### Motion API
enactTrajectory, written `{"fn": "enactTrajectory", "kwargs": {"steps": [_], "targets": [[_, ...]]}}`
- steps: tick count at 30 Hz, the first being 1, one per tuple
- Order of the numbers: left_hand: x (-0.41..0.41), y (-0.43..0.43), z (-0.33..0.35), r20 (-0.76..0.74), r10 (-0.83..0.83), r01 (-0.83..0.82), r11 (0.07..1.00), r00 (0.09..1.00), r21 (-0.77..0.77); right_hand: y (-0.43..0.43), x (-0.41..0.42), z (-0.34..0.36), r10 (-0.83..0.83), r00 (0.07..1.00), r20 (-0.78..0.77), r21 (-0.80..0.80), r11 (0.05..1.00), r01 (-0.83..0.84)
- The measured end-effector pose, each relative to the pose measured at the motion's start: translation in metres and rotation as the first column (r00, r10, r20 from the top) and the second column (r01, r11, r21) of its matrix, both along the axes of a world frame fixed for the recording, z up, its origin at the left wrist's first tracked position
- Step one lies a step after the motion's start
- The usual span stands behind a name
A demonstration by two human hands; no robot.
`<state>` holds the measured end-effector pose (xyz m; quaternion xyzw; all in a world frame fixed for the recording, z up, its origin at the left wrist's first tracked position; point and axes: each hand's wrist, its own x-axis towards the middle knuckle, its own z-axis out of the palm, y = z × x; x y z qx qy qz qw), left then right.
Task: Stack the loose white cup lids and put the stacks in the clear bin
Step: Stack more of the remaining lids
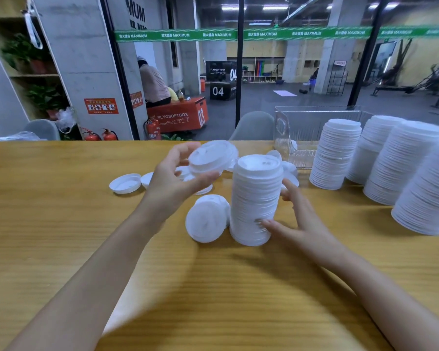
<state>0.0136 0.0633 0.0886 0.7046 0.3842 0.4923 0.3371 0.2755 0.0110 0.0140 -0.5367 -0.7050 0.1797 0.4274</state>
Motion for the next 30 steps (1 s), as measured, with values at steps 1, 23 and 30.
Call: {"fn": "enactTrajectory", "kwargs": {"steps": [1, 23, 30], "targets": [[0.008, -0.002, 0.006, -0.013, -0.026, 0.027, 0.999, 1.000, 0.020, 0.000, 0.000, 0.001, -0.001, 1.000, -0.010, 0.008, 1.000, 0.001], [0.056, 0.005, 0.005, -0.145, -0.176, 0.170, 0.984, 0.974, -0.049, -0.005, -0.003, 0.008, 0.051, 0.999, -0.018, 0.059, 0.997, -0.050], [0.026, 0.004, -0.016, -0.196, -0.070, 0.070, 0.998, 0.978, -0.011, -0.006, -0.003, 0.009, 0.040, 0.999, -0.013, 0.048, 0.998, -0.039]]}}
